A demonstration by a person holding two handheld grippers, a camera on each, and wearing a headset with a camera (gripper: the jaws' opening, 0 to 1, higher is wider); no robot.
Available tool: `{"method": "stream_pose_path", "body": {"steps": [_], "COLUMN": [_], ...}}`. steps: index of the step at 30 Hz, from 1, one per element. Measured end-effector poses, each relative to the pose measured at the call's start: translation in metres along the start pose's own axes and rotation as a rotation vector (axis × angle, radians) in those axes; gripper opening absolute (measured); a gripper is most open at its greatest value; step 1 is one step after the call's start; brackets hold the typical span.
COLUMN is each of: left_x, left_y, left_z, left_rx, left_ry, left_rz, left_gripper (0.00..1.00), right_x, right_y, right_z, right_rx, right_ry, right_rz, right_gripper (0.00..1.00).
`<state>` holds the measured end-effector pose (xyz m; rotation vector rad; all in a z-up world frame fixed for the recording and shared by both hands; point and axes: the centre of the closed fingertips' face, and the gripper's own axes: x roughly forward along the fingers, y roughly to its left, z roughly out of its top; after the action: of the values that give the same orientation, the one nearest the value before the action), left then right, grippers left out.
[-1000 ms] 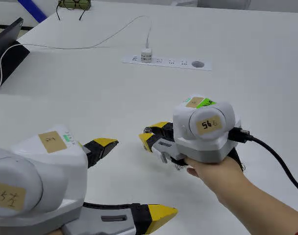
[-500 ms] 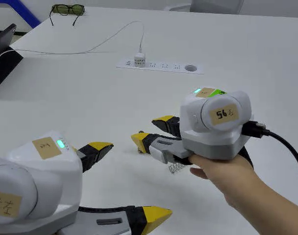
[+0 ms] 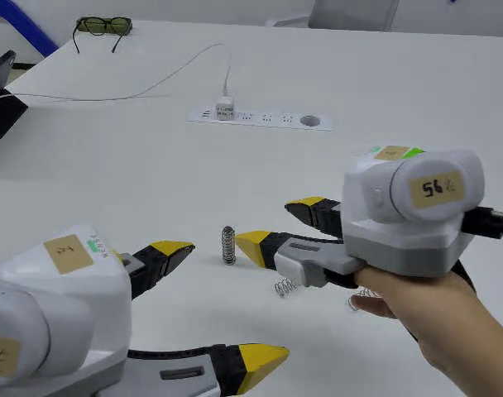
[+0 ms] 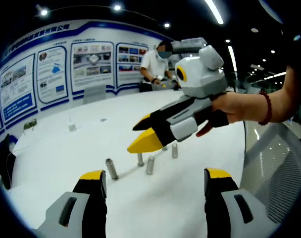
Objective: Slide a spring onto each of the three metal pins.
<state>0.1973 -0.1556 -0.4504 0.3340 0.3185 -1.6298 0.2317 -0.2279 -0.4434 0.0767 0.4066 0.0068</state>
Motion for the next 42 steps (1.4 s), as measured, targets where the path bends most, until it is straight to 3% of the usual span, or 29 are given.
{"method": "stream_pose_path", "body": {"steps": [9,16,21,32,37,42], "left_x": [0.012,0.022,0.029,0.052,0.062,0.07], "left_y": [0.003,0.009,0.014,0.008,0.009,0.014], "left_z": [0.003,0.004,0.001,-0.017,-0.025,-0.03], "left_rx": [0.031,0.019,0.024,0.052,0.067,0.039], "left_ry": [0.014,0.026,0.046,0.113,0.138,0.151], "left_rz": [0.003,0.013,0.007,-0.036,-0.042,-0.03], "left_gripper": [0.75,0.65,0.58,0.5,0.45,0.43], "right_x": [-0.03,-0.048,-0.059,-0.075,-0.08,-0.084], "right_y": [-0.014,-0.022,-0.021,-0.018,-0.016,-0.017], "right_z": [-0.005,-0.013,-0.018,-0.027,-0.034,-0.044], "right_rx": [0.007,0.007,-0.01,-0.021,-0.009,-0.001], "right_ry": [-0.016,-0.022,-0.03,-0.037,-0.035,-0.019], "right_rz": [-0.027,-0.035,-0.027,-0.015,-0.02,-0.029], "right_gripper": [0.51,0.52,0.53,0.56,0.57,0.59]}}
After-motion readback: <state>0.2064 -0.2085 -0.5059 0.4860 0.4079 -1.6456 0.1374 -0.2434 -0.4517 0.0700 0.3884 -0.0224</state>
